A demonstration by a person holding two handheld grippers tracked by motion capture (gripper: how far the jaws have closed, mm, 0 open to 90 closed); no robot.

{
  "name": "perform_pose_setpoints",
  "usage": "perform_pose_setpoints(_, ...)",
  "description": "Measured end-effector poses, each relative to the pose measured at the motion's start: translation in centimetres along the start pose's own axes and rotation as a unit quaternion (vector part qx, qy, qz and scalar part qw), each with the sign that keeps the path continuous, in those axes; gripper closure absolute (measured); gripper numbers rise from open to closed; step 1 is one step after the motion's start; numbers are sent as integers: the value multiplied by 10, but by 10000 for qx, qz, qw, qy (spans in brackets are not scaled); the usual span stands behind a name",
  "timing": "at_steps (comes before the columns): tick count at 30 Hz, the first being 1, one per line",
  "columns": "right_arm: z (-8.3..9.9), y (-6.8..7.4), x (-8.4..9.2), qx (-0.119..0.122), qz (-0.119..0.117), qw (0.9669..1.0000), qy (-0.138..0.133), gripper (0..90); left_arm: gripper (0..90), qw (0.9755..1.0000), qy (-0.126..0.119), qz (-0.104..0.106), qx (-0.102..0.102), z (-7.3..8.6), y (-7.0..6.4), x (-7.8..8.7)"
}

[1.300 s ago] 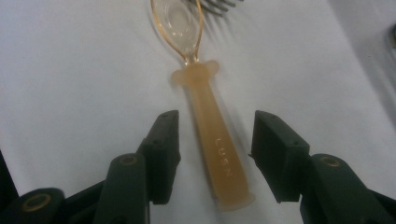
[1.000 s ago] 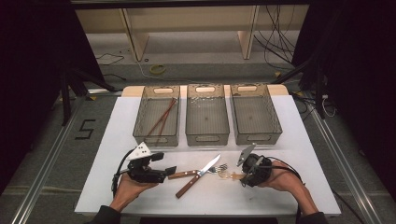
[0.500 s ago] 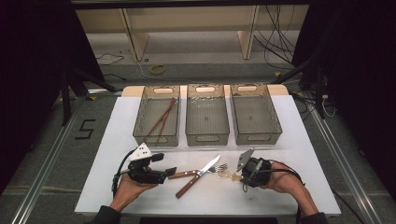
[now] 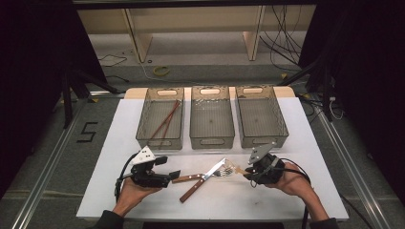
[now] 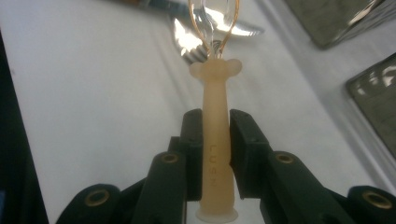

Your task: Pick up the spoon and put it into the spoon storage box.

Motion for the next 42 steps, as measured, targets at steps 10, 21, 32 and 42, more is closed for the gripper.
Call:
perform_pose_setpoints(10, -20, -15, 14, -620, 79, 9961, -623, 769, 198, 9999, -89, -89, 34, -1, 2, 2)
perform_pose_setpoints(21, -47, -34, 18, -844, 308, 9906, -1030, 769, 198, 9998, -156, -132, 19, -2, 3, 3)
perform_pose_setpoints(32, -79, -48, 18, -958, 431, 9867, -1240, 768, 198, 9997, -166, -157, 21, -2, 4, 4)
perform_pose_setpoints(42, -101, -58, 15, -1047, 505, 9842, -1335, 768, 198, 9997, -156, -169, 33, -2, 4, 4)
Point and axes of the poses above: each handheld gripper's, and its own axes: x roughly backward along the jaws, z roughly out of its underside, y roughly to its left, the point moved 7 cm from there along -x, roughly forward along the jaws, and after that the axes turned 5 degrees about -x, right-handed, at the moved point
